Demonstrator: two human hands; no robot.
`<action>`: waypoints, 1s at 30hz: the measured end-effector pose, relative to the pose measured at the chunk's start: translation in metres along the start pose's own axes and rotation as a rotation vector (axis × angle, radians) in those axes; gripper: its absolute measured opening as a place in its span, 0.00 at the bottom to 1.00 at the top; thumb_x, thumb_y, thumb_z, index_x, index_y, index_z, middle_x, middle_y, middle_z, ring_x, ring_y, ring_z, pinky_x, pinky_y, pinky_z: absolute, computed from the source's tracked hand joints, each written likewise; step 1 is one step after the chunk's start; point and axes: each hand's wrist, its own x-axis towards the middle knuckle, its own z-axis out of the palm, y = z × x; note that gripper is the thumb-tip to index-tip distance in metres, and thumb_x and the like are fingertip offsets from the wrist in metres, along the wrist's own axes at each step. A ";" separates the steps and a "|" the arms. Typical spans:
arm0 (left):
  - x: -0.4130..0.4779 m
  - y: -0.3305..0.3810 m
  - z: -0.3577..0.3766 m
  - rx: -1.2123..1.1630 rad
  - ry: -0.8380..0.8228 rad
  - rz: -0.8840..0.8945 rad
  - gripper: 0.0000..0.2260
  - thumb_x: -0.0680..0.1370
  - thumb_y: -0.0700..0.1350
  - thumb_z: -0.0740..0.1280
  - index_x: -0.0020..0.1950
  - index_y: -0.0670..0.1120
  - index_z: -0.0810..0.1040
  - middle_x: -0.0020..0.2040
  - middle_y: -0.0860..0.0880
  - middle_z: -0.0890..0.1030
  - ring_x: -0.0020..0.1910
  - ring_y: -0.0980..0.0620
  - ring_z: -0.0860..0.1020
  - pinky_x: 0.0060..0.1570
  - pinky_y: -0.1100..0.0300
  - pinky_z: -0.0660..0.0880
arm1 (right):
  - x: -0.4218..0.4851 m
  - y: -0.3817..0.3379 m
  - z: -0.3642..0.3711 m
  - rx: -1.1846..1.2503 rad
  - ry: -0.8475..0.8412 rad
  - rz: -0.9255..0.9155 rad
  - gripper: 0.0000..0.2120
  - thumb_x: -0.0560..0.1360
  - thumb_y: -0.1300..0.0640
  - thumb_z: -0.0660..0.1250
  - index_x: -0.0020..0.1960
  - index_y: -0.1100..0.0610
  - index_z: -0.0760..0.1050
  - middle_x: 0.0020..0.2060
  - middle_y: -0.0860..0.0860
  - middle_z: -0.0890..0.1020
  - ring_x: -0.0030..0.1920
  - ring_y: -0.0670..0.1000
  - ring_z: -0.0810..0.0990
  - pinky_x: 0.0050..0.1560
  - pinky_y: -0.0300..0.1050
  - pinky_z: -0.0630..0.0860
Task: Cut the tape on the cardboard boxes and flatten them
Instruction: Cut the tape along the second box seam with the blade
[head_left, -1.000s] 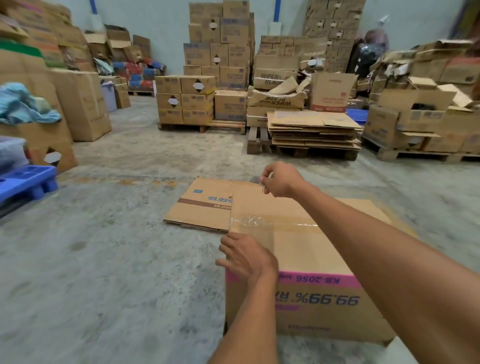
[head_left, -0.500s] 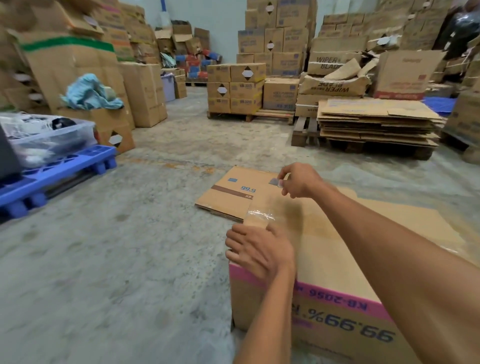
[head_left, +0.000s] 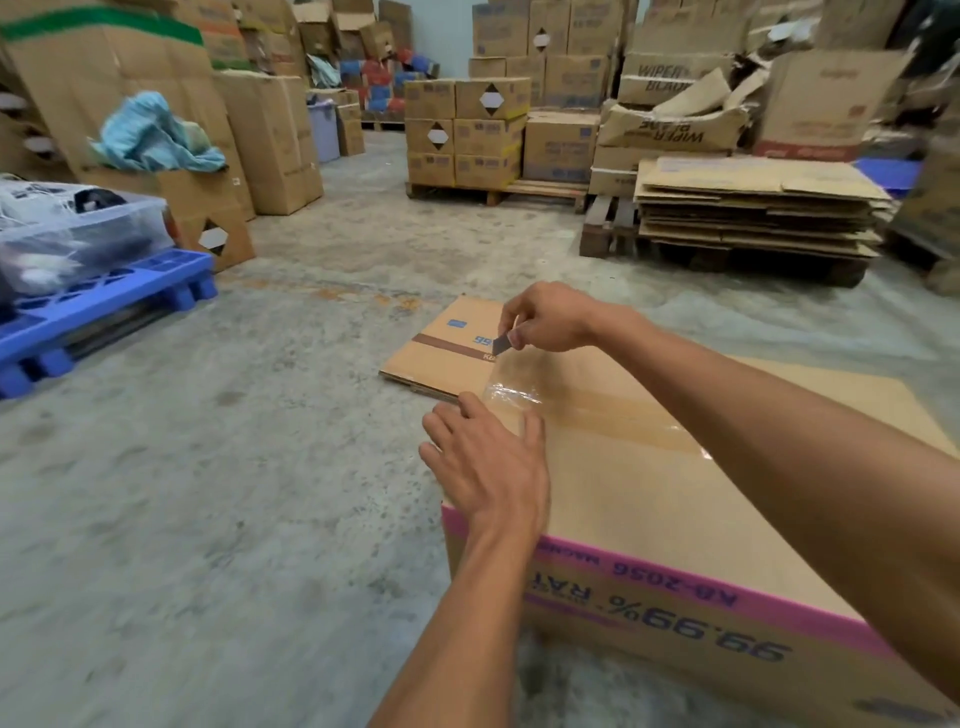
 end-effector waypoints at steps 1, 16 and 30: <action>-0.002 -0.004 -0.002 -0.026 0.001 -0.005 0.25 0.76 0.65 0.58 0.58 0.45 0.71 0.56 0.44 0.74 0.56 0.46 0.70 0.54 0.51 0.66 | -0.002 -0.007 0.000 -0.075 -0.031 -0.023 0.06 0.75 0.53 0.67 0.43 0.42 0.78 0.46 0.44 0.83 0.54 0.51 0.78 0.62 0.58 0.71; -0.020 -0.017 -0.012 -0.129 0.055 -0.063 0.32 0.71 0.72 0.63 0.57 0.44 0.72 0.54 0.47 0.75 0.55 0.47 0.71 0.53 0.52 0.69 | -0.013 -0.055 0.011 -0.364 -0.202 -0.340 0.09 0.79 0.51 0.63 0.53 0.42 0.80 0.43 0.41 0.75 0.57 0.50 0.65 0.57 0.53 0.70; -0.026 -0.021 -0.019 -0.147 0.043 -0.071 0.35 0.70 0.74 0.62 0.58 0.44 0.71 0.55 0.48 0.74 0.54 0.50 0.70 0.53 0.55 0.68 | -0.024 -0.076 0.007 -0.598 -0.255 -0.444 0.09 0.79 0.52 0.63 0.55 0.40 0.78 0.47 0.41 0.69 0.62 0.49 0.67 0.60 0.52 0.65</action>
